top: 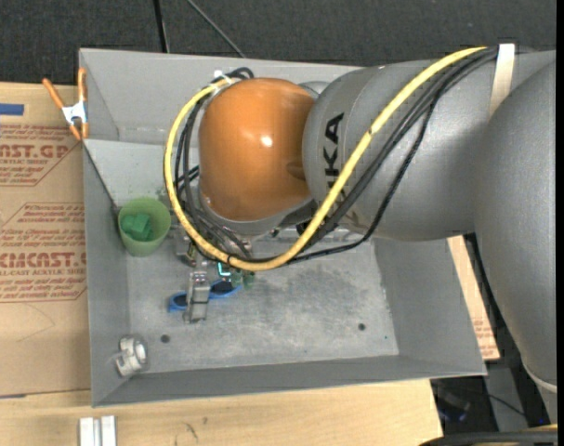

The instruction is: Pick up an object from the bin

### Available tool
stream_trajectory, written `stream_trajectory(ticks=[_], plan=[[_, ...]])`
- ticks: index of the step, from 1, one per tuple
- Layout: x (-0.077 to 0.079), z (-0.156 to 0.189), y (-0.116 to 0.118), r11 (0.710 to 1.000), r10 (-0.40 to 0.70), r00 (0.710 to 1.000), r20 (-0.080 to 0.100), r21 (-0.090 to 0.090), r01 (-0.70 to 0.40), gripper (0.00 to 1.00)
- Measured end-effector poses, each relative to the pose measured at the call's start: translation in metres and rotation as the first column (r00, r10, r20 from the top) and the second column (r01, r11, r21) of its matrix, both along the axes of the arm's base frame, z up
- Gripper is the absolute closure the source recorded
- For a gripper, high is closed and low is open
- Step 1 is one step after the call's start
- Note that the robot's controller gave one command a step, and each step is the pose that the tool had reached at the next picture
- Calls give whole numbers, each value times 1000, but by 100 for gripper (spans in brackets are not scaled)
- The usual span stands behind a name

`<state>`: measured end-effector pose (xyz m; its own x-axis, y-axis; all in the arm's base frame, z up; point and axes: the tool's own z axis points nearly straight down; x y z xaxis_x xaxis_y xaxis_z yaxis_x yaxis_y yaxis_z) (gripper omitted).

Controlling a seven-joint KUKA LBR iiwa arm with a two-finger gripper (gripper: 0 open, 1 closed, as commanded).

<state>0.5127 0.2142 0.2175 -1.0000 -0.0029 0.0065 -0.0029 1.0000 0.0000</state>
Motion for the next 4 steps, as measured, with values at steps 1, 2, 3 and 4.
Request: stream_trajectory(ticks=[1,2,3,4], plan=[[23,-152,-80,995,-104,995,3,-2,104,0],[24,-148,-78,995,-100,995,6,1,100,100],[21,-25,-65,991,-137,991,14,4,137,100],[22,42,-67,993,-118,993,15,4,118,100]])
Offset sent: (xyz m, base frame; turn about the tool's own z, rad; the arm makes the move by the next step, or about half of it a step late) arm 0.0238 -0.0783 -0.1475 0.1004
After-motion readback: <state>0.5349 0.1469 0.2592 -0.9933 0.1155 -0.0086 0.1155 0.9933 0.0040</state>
